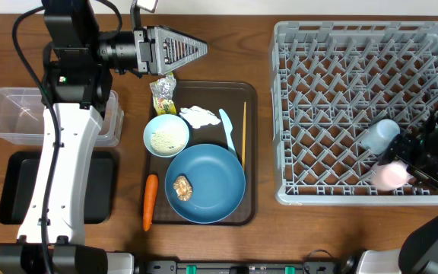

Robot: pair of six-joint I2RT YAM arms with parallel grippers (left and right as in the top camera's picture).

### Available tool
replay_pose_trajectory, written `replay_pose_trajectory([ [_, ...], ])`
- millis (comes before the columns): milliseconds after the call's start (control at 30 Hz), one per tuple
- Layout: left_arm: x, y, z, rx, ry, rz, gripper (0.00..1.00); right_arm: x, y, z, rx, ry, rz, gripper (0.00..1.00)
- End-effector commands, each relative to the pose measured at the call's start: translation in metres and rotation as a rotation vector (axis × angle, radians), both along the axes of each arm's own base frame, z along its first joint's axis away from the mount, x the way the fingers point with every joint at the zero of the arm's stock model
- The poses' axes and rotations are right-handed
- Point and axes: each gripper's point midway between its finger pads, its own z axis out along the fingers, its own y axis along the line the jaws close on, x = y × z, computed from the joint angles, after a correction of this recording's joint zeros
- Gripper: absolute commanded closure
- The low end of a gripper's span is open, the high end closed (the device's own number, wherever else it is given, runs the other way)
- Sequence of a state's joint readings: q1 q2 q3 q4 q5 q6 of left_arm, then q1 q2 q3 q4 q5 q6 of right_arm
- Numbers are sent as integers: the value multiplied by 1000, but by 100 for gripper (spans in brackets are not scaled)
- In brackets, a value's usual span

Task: Sort waste into correct bins and load items into the dishwasher rack
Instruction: 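Place the pink cup in the dish rack with the right gripper, then grasp the orange carrot on the tray with the left gripper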

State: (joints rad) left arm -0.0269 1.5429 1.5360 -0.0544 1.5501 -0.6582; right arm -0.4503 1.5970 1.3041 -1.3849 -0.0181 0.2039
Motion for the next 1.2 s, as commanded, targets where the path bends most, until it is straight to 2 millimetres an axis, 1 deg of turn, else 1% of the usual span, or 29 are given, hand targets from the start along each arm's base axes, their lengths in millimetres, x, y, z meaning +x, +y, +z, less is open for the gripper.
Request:
replay_pose_trajectory([
  [0, -5, 1, 5, -4, -6, -18, 36, 4, -2, -2, -2, -26, -15, 12],
  [67, -5, 1, 5, -4, -6, -18, 36, 9, 2, 3, 28, -47, -16, 12],
  [167, -5, 1, 5, -4, -6, -18, 36, 17, 0, 14, 20, -87, 9, 12],
  [233, -5, 1, 5, -4, -6, -18, 36, 24, 2, 28, 26, -138, 36, 12],
  [267, -4, 1, 4, -4, -5, -18, 36, 30, 5, 39, 36, -181, 57, 12],
  [333, -5, 1, 5, -4, -11, -18, 36, 42, 11, 63, 54, -286, 86, 12],
  [433, -4, 1, 8, -4, -46, -18, 36, 62, 29, 113, 94, -499, 165, 8],
  [500, -4, 1, 10, -5, -78, -16, 36, 72, 44, 148, 116, -637, 214, 6],
  [533, -4, 1, 12, -5, -97, -16, 36, 76, 56, 168, 132, -720, 254, 5],
  [600, -2, 1, 14, -4, -120, -5, 36, 80, 74, 194, 157, -832, 324, 4],
  [667, 4, 2, 14, -1, -124, 29, 36, 81, 96, 218, 175, -932, 400, 4],
  [767, 21, 7, 14, 4, -103, 130, 37, 80, 117, 237, 174, -1010, 474, 3],
  [800, 31, 10, 16, 2, -74, 199, 38, 80, 122, 241, 178, -1023, 474, 3],
  [833, 41, 13, 18, -2, -48, 271, 41, 80, 126, 244, 184, -1031, 470, 3],
  [867, 52, 18, 21, -8, -25, 359, 41, 80, 130, 246, 193, -1040, 465, 2],
  [933, 68, 26, 27, -12, -31, 499, 41, 82, 133, 249, 211, -1048, 440, 3],
  [967, 77, 31, 25, 4, -39, 578, 41, 84, 133, 250, 219, -1048, 421, 2],
  [1000, 83, 37, 18, 32, -23, 644, 41, 84, 133, 251, 223, -1049, 414, 2],
  [1033, 89, 43, 6, 79, -1, 709, 41, 84, 133, 251, 226, -1050, 407, 3],
  [1100, 98, 62, -35, 255, 56, 864, 41, 84, 134, 251, 230, -1051, 409, 3],
  [1133, 98, 77, -63, 388, 99, 958, 41, 84, 135, 251, 231, -1050, 411, 2],
  [1167, 95, 92, -86, 506, 140, 1033, 41, 84, 136, 251, 233, -1050, 415, 2],
])
